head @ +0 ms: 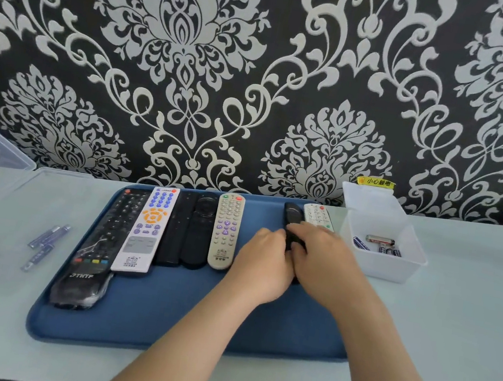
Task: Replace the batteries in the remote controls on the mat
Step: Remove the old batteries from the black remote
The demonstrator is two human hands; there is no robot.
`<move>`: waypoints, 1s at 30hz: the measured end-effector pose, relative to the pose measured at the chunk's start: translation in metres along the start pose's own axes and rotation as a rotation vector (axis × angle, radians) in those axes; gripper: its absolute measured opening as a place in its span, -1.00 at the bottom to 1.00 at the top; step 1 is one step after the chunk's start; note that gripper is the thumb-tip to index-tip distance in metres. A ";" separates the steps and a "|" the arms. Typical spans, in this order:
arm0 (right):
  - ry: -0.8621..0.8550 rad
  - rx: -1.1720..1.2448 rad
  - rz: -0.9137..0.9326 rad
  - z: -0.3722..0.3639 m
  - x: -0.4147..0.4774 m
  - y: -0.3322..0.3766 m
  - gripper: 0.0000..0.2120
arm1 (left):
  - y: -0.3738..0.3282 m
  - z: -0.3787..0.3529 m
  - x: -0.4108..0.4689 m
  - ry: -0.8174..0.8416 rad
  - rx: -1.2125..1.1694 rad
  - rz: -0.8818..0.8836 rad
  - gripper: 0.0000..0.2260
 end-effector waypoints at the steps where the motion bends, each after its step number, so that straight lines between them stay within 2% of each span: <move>1: 0.021 -0.018 0.014 -0.001 0.000 -0.001 -0.75 | 0.000 0.001 0.000 0.011 -0.034 -0.005 -0.80; 4: 0.034 -0.119 0.032 -0.001 0.000 -0.002 -0.77 | 0.001 0.012 -0.006 -0.046 0.026 -0.031 -0.75; 7: -0.025 -0.141 0.058 -0.004 0.000 0.007 -0.76 | 0.013 0.032 -0.016 -0.219 0.378 -0.048 -0.76; 9: -0.078 -0.037 0.098 -0.006 -0.001 0.017 -0.83 | 0.024 0.042 -0.019 -0.208 0.530 0.014 -0.80; 11: -0.051 0.055 0.131 -0.011 -0.003 0.029 -0.78 | 0.031 0.044 -0.021 -0.125 0.615 0.086 -0.70; 13: 0.019 0.110 0.137 -0.016 -0.006 0.040 -0.68 | 0.029 0.041 -0.025 -0.115 0.672 0.076 -0.66; 16: 0.111 0.179 0.097 -0.023 -0.005 0.050 -0.69 | 0.024 0.033 -0.029 -0.144 0.686 0.016 -0.63; 21: 0.090 0.498 -0.076 -0.028 0.000 0.051 -0.72 | 0.025 0.037 -0.031 -0.158 0.587 -0.013 -0.55; 23: 0.057 0.681 -0.158 -0.030 0.003 0.053 -0.72 | 0.027 0.047 -0.031 -0.185 0.393 0.041 -0.65; 25: 0.080 0.901 -0.236 -0.034 0.007 0.054 -0.69 | 0.034 0.057 -0.031 -0.206 -0.101 0.134 -0.80; 28: 0.224 1.032 -0.264 -0.031 0.001 0.059 -0.66 | 0.034 0.067 -0.035 -0.182 -0.928 0.215 -0.75; 30: 0.355 1.209 -0.234 -0.029 -0.004 0.065 -0.70 | 0.029 0.071 -0.037 -0.201 -1.174 0.227 -0.73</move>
Point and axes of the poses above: each hand's wrist, its own x-axis towards the middle knuckle, its own z-axis out of the back of the hand, y = z × x, the point moved 1 cm from there along x, towards the middle knuckle, and after that the axes turned 7 degrees about -z, right-handed, at the moved point
